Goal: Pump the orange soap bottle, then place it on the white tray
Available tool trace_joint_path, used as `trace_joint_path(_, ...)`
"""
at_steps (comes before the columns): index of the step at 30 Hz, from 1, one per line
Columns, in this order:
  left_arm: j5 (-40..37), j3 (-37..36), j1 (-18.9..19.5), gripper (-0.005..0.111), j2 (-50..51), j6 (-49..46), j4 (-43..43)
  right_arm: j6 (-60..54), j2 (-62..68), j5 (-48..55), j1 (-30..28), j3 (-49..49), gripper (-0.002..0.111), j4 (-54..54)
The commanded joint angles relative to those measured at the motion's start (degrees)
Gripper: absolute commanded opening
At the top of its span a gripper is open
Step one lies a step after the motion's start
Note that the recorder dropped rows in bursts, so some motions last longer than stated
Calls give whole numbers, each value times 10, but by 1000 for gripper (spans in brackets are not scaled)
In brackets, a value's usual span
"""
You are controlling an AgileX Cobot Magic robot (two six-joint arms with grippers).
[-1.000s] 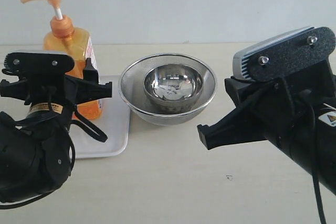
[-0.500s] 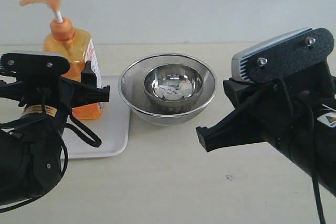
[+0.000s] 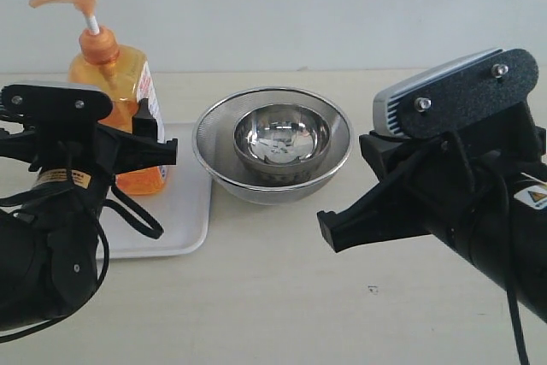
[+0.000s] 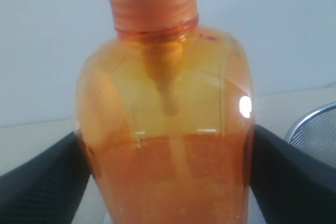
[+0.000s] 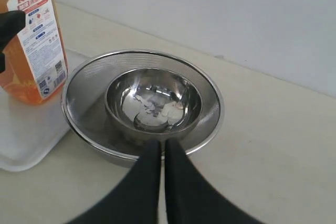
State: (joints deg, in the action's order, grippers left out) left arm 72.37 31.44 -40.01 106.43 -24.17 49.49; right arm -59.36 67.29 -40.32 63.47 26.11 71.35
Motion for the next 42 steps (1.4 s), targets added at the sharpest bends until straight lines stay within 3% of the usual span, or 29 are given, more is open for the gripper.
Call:
trace_joint_path(1,-24,-7,1,71,-4,-11,4,-5,0,-2,1,-3,0,-4)
trace_joint_path(18,-24,-7,0,74,-101,-64,3,0,0,-2,1,-3,0,-15)
trace_joint_path(26,-75,-8,0,74,-128,-71,6,0,0,-4,1,-3,0,-16)
trace_joint_path(35,-99,-8,0,74,-110,-59,6,1,0,-1,1,-3,0,-16)
trace_joint_path(42,-40,-7,0,74,-50,-5,6,1,0,3,1,-3,0,-16)
